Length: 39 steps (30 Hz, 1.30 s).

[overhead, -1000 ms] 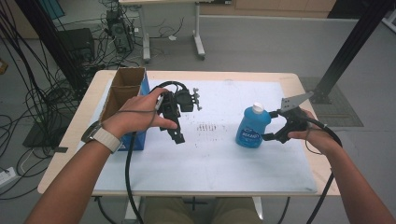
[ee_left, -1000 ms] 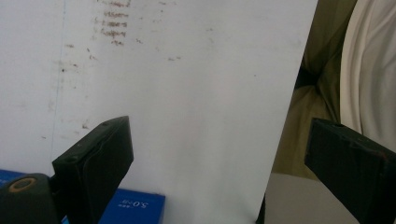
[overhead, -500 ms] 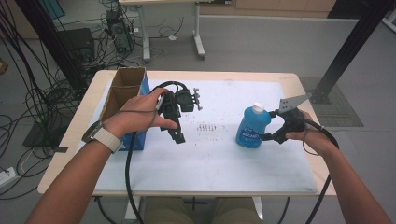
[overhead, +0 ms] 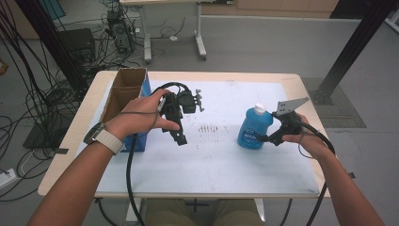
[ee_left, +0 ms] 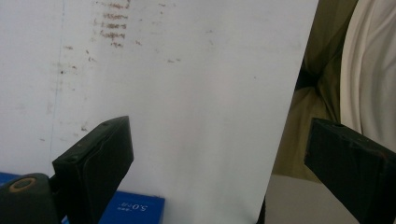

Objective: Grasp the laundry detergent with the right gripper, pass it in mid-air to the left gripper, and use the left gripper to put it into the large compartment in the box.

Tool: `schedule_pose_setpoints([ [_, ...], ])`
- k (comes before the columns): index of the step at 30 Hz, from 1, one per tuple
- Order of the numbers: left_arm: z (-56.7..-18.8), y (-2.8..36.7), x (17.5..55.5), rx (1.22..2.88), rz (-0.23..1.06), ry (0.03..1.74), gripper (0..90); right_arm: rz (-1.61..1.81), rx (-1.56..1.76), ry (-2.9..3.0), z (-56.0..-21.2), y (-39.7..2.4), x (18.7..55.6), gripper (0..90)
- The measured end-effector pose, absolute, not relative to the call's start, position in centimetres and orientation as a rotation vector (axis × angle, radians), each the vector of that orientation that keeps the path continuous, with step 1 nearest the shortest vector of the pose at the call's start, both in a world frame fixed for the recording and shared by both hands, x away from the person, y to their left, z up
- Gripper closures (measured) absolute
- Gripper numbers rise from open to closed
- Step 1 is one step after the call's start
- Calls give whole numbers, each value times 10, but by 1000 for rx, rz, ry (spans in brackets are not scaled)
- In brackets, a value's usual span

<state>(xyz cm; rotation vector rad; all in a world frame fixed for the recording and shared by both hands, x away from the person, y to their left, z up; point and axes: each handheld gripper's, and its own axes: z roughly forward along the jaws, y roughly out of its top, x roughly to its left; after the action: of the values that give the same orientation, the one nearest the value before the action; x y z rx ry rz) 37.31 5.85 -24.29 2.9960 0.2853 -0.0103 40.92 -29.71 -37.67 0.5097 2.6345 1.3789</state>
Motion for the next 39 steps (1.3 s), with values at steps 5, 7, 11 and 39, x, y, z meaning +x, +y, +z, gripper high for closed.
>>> schedule_pose_setpoints([
  [5,-243,59,373,2991,-10,295,85,1401,511,2621,-380,-295,410,68],
  [7,-243,59,373,2995,-12,289,85,1408,514,2618,-381,-295,410,68],
  [11,-243,59,373,2999,-15,288,86,1423,515,2609,-382,-295,410,73],
  [39,-243,60,374,2996,-11,293,87,1454,504,2585,-388,-292,412,129],
])
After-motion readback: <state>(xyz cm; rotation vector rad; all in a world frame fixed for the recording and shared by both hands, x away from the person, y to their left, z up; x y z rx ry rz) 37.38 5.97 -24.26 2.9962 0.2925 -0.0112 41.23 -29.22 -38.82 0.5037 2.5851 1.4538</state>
